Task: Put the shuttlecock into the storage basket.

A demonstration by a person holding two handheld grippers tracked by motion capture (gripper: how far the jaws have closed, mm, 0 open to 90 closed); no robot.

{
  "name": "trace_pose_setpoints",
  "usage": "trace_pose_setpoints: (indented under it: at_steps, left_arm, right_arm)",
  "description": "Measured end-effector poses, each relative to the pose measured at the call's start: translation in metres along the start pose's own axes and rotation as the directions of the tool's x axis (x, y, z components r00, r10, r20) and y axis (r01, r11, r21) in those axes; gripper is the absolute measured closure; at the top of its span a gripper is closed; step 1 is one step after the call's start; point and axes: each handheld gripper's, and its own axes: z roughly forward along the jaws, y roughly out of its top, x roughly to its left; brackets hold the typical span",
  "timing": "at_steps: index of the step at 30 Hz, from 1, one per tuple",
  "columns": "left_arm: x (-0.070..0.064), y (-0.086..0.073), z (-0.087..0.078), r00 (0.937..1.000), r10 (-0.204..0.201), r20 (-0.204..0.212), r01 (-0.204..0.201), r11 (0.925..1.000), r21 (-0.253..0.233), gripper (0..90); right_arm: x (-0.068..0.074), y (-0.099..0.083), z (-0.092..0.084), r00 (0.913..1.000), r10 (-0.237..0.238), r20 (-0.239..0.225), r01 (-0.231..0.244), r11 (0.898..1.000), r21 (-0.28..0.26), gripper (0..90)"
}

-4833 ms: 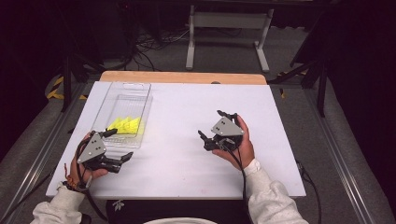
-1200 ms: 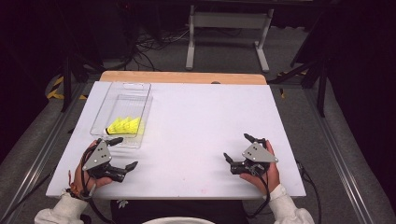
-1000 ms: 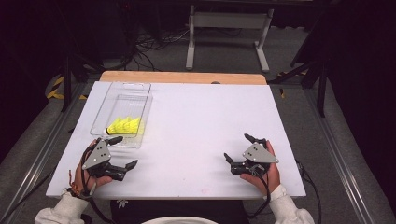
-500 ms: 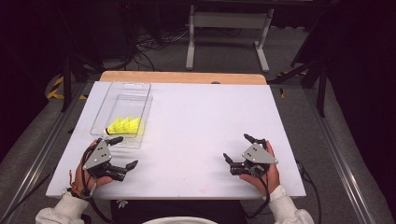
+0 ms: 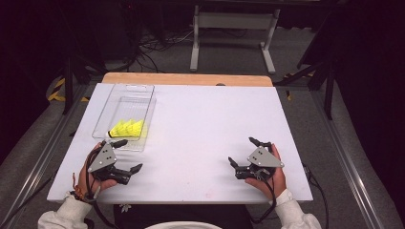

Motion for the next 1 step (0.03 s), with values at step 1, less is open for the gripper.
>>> trace_pose_setpoints:
  at_steps: [1]
  left_arm:
    - [0.0006,-0.0001,0.0003,1.0000,-0.005,0.001,0.005,1.0000,0.001,4.1]
  right_arm:
    - [0.0000,-0.0001,0.0002,1.0000,0.000,0.000,0.000,1.000,0.001,4.7]
